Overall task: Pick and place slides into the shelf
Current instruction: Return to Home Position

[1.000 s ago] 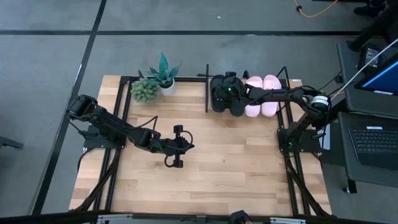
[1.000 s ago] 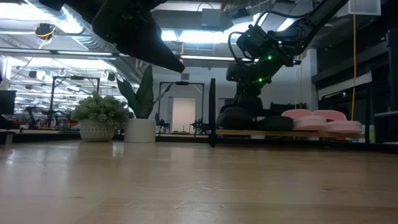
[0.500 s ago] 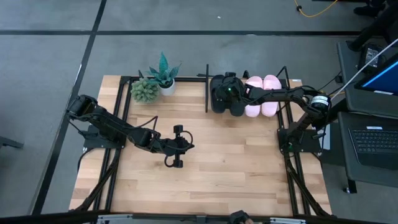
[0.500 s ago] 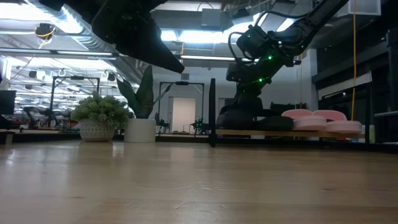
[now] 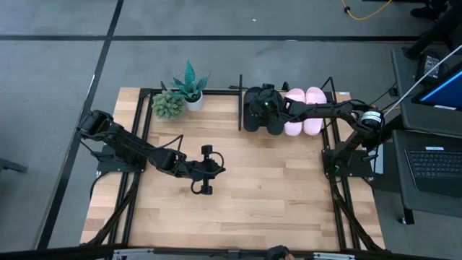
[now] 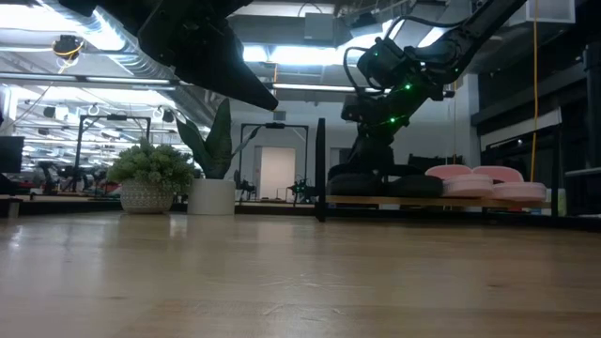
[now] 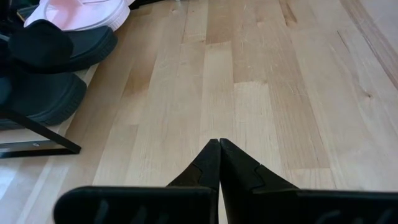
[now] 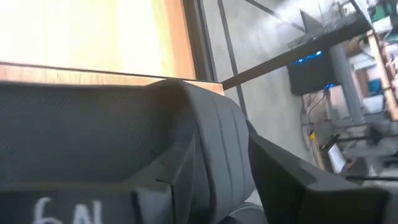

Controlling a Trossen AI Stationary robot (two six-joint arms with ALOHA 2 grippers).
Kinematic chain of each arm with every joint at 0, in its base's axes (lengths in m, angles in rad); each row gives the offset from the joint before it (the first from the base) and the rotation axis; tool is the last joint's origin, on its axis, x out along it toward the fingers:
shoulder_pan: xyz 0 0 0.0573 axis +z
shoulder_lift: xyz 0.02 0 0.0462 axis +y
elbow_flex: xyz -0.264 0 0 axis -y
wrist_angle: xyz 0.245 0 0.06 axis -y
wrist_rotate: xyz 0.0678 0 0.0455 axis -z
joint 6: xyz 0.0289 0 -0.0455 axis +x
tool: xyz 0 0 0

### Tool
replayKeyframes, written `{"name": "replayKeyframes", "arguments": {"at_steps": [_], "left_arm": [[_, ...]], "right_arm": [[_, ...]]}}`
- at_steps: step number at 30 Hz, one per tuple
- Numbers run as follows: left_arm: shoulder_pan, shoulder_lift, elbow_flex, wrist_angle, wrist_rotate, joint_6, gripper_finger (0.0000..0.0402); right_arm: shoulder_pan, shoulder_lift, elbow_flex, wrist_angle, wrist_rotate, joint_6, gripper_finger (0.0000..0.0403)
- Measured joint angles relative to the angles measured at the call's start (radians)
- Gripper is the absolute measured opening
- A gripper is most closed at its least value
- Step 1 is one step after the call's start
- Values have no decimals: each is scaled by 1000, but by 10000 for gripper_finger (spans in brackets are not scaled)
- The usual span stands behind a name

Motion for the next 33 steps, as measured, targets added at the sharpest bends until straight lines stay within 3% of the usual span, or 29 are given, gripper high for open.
{"name": "replayKeyframes", "arguments": {"at_steps": [5, 11, 17, 23, 28, 33], "left_arm": [[0, 0, 0, 0, 0, 0, 0], [0, 0, 0, 0, 0, 1, 0], [0, 0, 0, 0, 0, 2, 0], [0, 0, 0, 0, 0, 9, 0], [4, 0, 0, 16, 0, 59, 0], [9, -11, 0, 24, -2, 77, 0]], "right_arm": [[2, 0, 0, -19, 0, 66, 161], [48, 0, 0, -45, 2, 67, 150], [105, 0, 19, -70, 29, 52, 120], [170, 0, 85, -169, 131, 80, 72], [198, -2, 155, -291, 134, 145, 9], [214, -45, 228, -404, 80, 220, 9]]}}
